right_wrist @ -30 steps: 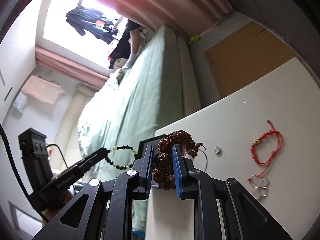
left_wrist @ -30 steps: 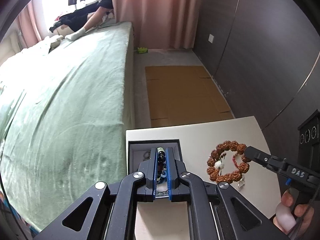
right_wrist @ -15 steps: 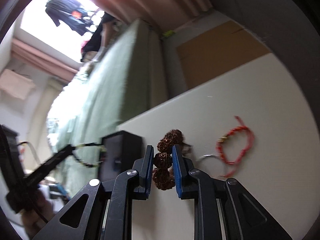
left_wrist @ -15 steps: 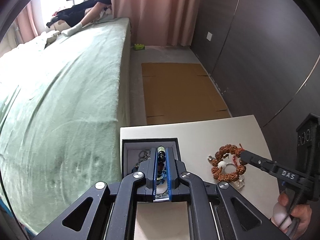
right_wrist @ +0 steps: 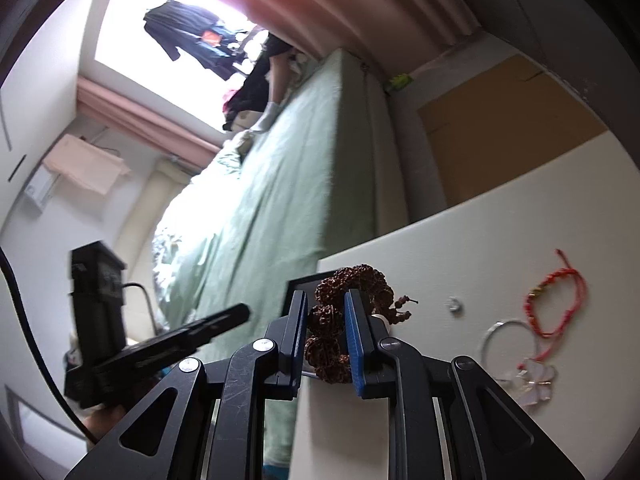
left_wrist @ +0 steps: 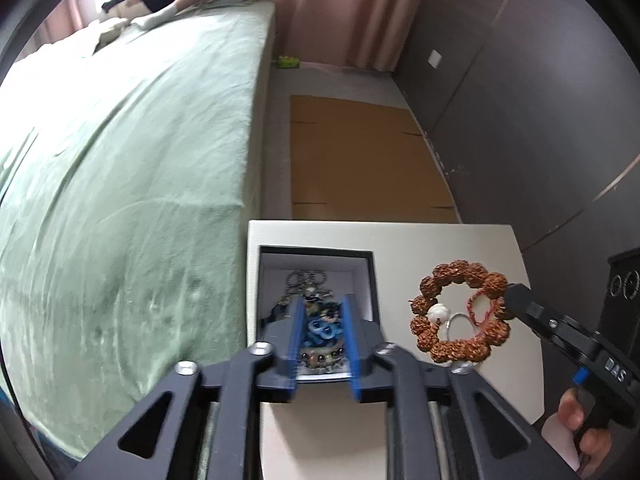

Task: Organize jewelry
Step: 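Lower the brown wooden-bead bracelet into the black box and open the right gripper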

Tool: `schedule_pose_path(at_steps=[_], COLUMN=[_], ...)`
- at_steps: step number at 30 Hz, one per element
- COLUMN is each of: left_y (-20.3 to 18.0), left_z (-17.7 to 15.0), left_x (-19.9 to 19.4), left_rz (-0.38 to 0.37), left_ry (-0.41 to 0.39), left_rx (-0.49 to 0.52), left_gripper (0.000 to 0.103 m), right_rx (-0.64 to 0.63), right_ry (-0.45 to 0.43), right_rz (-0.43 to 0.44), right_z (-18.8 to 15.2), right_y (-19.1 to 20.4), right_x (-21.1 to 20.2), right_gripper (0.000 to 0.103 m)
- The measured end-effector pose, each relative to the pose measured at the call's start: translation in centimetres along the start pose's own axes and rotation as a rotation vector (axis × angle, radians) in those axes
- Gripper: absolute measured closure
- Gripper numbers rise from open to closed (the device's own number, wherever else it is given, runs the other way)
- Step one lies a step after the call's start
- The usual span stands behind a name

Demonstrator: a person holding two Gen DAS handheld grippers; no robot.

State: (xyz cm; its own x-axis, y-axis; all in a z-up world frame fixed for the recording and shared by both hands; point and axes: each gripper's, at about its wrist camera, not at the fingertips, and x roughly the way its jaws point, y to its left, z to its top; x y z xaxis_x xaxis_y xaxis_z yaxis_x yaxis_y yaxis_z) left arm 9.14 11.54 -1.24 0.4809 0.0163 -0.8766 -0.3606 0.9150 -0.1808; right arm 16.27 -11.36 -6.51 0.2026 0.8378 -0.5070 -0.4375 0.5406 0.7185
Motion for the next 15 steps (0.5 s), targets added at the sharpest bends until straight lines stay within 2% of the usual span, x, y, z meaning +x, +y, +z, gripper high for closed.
schedule_pose_path(at_steps=[1, 3, 12, 14, 15], left_y=[0.2, 0.8, 3.3, 3.4, 3.5], left_z=[0.0, 0.0, 0.5, 0.4, 0.4], left_x=[-0.3, -1.1, -4.2, -4.4, -4.4], left_rz=[0.004, 0.018, 0.081, 0.079, 0.076], left_ry=[-0.008, -0.031, -0.075, -0.077, -0.077], left_rx=[-0.006, -0.018, -0.057, -0.060, -0.060], left_gripper=[0.062, 0.053, 0.051, 0.051, 0.051], right_rx=[-0.007, -0.020, -0.055, -0.068, -0.075], right_ry=[-0.005, -0.018, 0.000, 0.038, 0.056], right_rz=[0.018, 0.052, 0.242, 0.131, 0.080], right_z=[0.0, 0.0, -0.7, -0.8, -0.8], right_y=[0.4, 1.4, 4.7, 4.7, 4.4], right_x=[0.1, 0.3, 3.9, 5.6, 6.0], right_gripper=[0.083, 0.083, 0.083, 0.080, 0.076])
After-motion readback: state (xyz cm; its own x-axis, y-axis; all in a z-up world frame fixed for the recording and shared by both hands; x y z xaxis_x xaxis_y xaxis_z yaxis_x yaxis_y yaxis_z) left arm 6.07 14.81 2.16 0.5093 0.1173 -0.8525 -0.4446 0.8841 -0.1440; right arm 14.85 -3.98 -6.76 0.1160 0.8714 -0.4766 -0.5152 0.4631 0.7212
